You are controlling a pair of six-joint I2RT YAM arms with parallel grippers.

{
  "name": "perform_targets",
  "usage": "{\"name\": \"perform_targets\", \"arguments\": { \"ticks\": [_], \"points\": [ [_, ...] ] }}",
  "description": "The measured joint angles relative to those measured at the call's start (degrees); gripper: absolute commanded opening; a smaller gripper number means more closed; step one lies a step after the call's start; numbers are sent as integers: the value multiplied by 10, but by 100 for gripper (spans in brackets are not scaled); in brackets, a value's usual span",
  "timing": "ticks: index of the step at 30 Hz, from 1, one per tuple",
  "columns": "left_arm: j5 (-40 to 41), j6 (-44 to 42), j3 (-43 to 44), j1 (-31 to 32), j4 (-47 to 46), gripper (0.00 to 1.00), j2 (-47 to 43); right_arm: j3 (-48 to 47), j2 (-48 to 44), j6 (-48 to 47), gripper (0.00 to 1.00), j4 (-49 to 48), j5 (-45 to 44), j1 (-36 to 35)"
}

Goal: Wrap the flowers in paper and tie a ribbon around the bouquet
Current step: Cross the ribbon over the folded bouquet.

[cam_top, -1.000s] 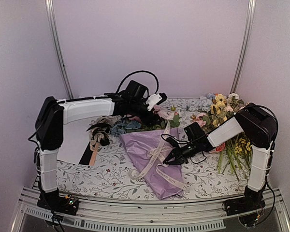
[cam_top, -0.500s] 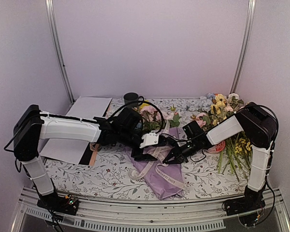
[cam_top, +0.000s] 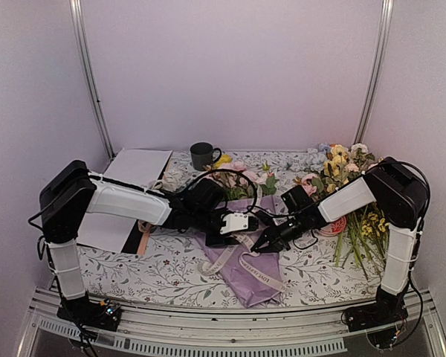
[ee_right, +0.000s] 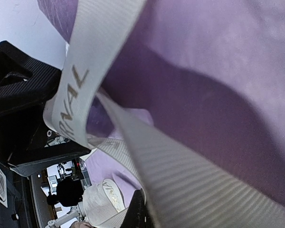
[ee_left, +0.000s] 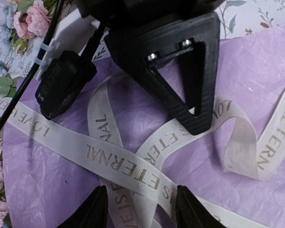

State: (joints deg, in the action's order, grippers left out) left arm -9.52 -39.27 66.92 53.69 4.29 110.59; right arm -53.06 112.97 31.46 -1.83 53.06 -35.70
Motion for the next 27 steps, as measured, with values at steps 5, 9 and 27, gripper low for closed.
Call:
{"name": "perform_targets", "arguments": {
  "ticks": [5, 9, 27],
  "points": [
    [15, 0, 0, 5, -15, 47, 12, -1, -4, -3, 0, 6, 0, 0],
    [28, -1, 0, 13, -27, 51, 32, -2, -4, -5, 0, 6, 1, 0],
    [-36, -30, -2, 18, -24, 66, -30, -2, -10, -8, 0, 10, 2, 0]
  ]
}}
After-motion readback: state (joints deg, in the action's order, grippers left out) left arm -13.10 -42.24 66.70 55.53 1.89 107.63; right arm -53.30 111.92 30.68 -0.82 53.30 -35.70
